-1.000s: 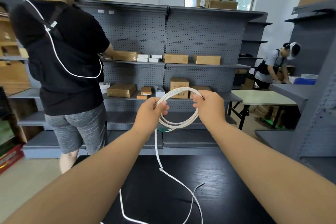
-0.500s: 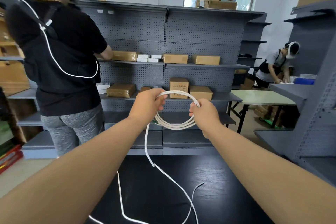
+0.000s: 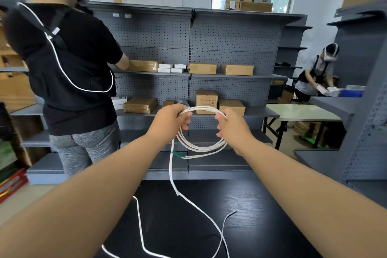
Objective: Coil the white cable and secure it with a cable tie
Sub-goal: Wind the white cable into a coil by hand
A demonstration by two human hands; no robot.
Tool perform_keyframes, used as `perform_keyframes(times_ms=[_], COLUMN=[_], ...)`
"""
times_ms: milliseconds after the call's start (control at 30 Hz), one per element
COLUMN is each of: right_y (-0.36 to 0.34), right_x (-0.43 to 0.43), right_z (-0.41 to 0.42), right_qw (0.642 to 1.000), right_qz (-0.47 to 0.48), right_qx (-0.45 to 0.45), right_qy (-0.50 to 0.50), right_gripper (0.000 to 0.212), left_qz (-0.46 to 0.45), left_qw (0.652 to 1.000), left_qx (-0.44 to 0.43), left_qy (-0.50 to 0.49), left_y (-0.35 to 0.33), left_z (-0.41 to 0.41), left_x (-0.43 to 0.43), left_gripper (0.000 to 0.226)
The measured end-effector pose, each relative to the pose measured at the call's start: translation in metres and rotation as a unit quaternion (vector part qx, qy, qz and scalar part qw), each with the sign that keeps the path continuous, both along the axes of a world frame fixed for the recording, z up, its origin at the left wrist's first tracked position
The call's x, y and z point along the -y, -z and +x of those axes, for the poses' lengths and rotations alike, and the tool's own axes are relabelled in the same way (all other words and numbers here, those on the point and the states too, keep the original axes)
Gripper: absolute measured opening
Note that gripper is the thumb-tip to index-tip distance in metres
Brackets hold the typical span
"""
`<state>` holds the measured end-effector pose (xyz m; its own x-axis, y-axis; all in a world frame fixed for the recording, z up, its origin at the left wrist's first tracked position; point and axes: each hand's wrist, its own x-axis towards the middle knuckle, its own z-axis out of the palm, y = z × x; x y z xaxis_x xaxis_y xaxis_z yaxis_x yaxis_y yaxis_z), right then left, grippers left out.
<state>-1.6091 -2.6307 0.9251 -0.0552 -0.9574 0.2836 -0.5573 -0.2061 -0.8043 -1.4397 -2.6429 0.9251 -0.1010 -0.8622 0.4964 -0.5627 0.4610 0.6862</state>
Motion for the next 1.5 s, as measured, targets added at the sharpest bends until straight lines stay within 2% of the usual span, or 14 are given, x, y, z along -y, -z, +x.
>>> perform_keyframes(times_ms=[133,300,500,733,900,1000,1167,1333,1500], right_y=[-0.003,-0.005,-0.006,-0.011,-0.011,-0.012,-0.012,-0.013,-0.015], right_x=[0.0,-0.001,-0.002,0.001,0.01,0.014,0.016,0.013,0.007], right_z=[0.0,-0.003,-0.005,-0.012,-0.018,-0.018,-0.017,-0.013,-0.009], right_qw=[0.999,0.997,0.996,0.996,0.99,0.986,0.98,0.981,0.984], right_qz=[-0.021,-0.045,-0.056,-0.049,-0.033,-0.034,-0.042,-0.06,-0.077], right_qx=[-0.026,-0.055,-0.06,0.025,0.076,0.097,0.15,0.135,0.097], right_qy=[0.018,0.04,0.037,0.07,0.115,0.129,0.128,0.123,0.128], right_gripper=[0.026,0.03,0.029,0.028,0.028,0.029,0.025,0.028,0.032], left_qz=[0.062,0.132,0.206,0.254,0.241,0.221,0.142,0.072,0.045], left_qw=[0.993,0.963,0.937,0.906,0.898,0.896,0.914,0.917,0.909], left_qx=[-0.087,-0.207,-0.242,-0.283,-0.303,-0.34,-0.366,-0.39,-0.415], left_qy=[0.055,0.112,0.146,0.185,0.208,0.182,0.105,0.039,-0.013], left_y=[0.004,0.008,0.017,0.04,0.047,0.046,0.042,0.034,0.031], left_z=[0.0,0.002,0.005,0.012,0.013,0.005,-0.005,-0.015,-0.027], left_x=[-0.003,-0.009,-0.019,-0.025,-0.025,-0.025,-0.021,-0.021,-0.021], left_gripper=[0.011,0.014,0.043,0.059,0.051,0.052,0.029,0.018,0.013])
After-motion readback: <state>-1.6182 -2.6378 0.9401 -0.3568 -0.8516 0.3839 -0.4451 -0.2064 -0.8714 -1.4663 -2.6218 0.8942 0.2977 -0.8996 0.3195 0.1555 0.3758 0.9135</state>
